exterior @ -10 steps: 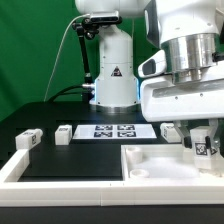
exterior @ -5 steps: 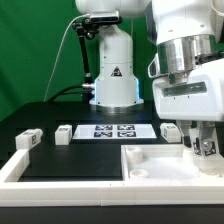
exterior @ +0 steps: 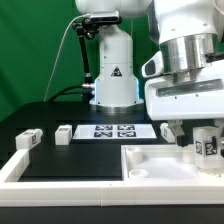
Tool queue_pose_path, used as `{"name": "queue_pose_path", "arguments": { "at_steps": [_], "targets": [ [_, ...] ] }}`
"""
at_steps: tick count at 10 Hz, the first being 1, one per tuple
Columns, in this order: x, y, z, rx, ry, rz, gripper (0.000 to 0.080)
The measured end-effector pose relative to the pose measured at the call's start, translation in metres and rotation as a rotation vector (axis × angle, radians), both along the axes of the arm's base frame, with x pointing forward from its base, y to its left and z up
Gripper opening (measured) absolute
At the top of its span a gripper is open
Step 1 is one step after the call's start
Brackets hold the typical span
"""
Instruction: Assemble one leg
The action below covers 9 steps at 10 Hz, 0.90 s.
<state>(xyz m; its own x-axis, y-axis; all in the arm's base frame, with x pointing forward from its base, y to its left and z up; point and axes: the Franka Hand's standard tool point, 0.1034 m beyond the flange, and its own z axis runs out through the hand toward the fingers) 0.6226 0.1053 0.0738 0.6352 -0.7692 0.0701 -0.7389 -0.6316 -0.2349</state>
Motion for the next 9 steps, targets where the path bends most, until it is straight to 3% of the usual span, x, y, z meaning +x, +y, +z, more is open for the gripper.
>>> {"name": "queue_pose_path", "arguments": {
  "at_steps": [9],
  "targets": [
    [0.0005, 0.0109, 0.003, -0.233, -0.052, 0.883, 0.0649]
  ]
}}
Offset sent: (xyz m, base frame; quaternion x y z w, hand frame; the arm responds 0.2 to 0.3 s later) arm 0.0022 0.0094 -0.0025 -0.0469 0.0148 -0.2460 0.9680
